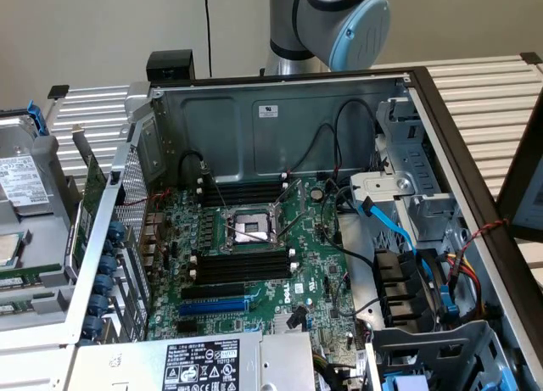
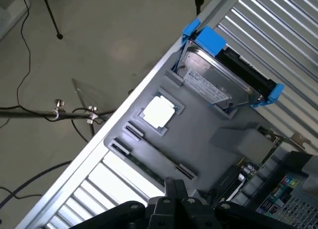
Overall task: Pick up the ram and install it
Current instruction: 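Pick up the ram and move it above insertion slot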
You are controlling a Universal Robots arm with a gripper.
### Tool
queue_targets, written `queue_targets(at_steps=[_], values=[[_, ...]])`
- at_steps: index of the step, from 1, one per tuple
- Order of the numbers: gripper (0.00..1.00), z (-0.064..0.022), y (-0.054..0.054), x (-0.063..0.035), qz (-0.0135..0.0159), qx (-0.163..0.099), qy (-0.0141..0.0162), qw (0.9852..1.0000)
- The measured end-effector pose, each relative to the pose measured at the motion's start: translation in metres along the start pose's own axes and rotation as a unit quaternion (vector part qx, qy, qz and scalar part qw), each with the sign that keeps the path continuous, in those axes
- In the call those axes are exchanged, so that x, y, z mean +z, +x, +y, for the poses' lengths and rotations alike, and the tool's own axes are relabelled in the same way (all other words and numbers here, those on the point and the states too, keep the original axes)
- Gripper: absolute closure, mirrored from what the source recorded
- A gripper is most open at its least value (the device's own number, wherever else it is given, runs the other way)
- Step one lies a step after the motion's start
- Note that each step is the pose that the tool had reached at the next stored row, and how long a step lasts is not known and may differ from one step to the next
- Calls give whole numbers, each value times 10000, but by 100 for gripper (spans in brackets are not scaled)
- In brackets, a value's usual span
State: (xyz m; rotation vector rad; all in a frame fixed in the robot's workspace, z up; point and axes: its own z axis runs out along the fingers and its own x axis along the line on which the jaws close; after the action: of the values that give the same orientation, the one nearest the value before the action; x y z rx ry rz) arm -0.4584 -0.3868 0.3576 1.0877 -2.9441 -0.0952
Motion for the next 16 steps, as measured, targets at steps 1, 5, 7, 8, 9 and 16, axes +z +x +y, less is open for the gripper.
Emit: queue_targets(at_steps=[1,5,7,8,9,16], values=[[89,0,0,0,5,-89,-2,10000],[89,0,0,2,26,-454,-9,9990],[89,0,0,2,37,-636,-12,9980],[89,0,0,2,42,-725,-14,9974],[89,0,0,3,47,-817,-16,9966],[89,-1,0,8,84,-1450,-27,9894]])
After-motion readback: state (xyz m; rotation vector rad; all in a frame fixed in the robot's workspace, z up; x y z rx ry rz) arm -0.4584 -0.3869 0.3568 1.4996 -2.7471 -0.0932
